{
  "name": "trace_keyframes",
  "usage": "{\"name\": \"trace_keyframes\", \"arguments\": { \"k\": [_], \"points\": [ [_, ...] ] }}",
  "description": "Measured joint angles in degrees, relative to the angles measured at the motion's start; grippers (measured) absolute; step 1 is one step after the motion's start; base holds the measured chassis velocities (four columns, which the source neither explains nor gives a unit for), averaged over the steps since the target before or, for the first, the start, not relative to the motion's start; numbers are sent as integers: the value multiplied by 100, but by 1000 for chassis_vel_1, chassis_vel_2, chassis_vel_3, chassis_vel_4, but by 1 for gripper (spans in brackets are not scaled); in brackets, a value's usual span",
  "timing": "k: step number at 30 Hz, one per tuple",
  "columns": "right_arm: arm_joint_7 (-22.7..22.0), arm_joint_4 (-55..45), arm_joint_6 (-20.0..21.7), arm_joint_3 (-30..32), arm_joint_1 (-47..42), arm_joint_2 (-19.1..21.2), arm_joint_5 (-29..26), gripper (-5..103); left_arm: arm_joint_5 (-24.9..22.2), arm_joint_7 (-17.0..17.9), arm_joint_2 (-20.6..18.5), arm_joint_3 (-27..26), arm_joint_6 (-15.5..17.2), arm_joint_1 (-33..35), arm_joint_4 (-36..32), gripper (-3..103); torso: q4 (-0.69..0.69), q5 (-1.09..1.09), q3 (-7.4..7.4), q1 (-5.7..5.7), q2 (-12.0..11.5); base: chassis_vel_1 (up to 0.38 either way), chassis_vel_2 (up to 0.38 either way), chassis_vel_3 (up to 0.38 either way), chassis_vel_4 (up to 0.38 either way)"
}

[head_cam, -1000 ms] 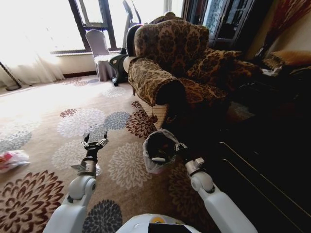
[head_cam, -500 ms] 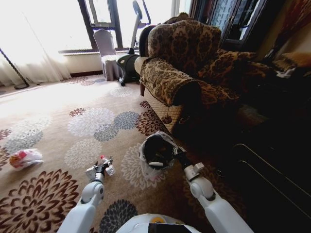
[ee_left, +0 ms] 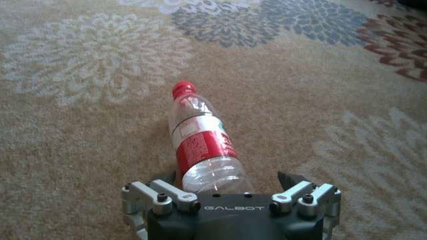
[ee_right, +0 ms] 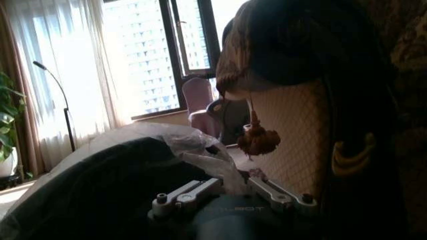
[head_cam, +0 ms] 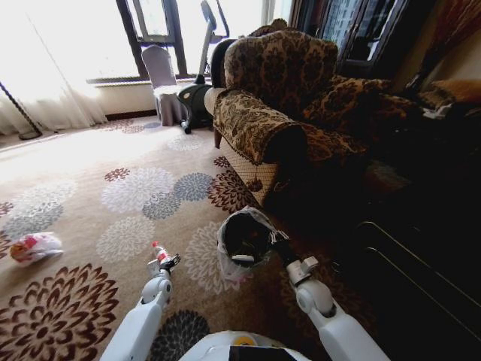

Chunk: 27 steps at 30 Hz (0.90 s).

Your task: Pick up the trash from the ground and place it into the trash bin.

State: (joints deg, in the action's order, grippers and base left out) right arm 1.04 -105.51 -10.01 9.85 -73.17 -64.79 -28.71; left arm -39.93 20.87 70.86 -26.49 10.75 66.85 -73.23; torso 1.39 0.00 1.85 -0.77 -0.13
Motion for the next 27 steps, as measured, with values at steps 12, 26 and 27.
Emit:
{"name": "trace_keyframes", "arguments": {
  "k": [12, 26, 27],
  "points": [
    [0, -40, -5, 43, -104, 13, 5, 0, 21, -312, 27, 105, -258, -417, 803, 82, -1, 0, 0, 0, 0, 0, 0, 0, 0],
    [0, -20, -9, 20, -3, 31, -24, 0, -455, -305, 45, -55, -343, -54, 96, 42, -1, -2, 0, 0, 0, 0, 0, 0, 0],
    [1, 38, -9, 2, 92, 33, -50, 0, -695, -266, 45, -115, -375, 67, -257, 39, -1, -1, 0, 0, 0, 0, 0, 0, 0]
  ]
}}
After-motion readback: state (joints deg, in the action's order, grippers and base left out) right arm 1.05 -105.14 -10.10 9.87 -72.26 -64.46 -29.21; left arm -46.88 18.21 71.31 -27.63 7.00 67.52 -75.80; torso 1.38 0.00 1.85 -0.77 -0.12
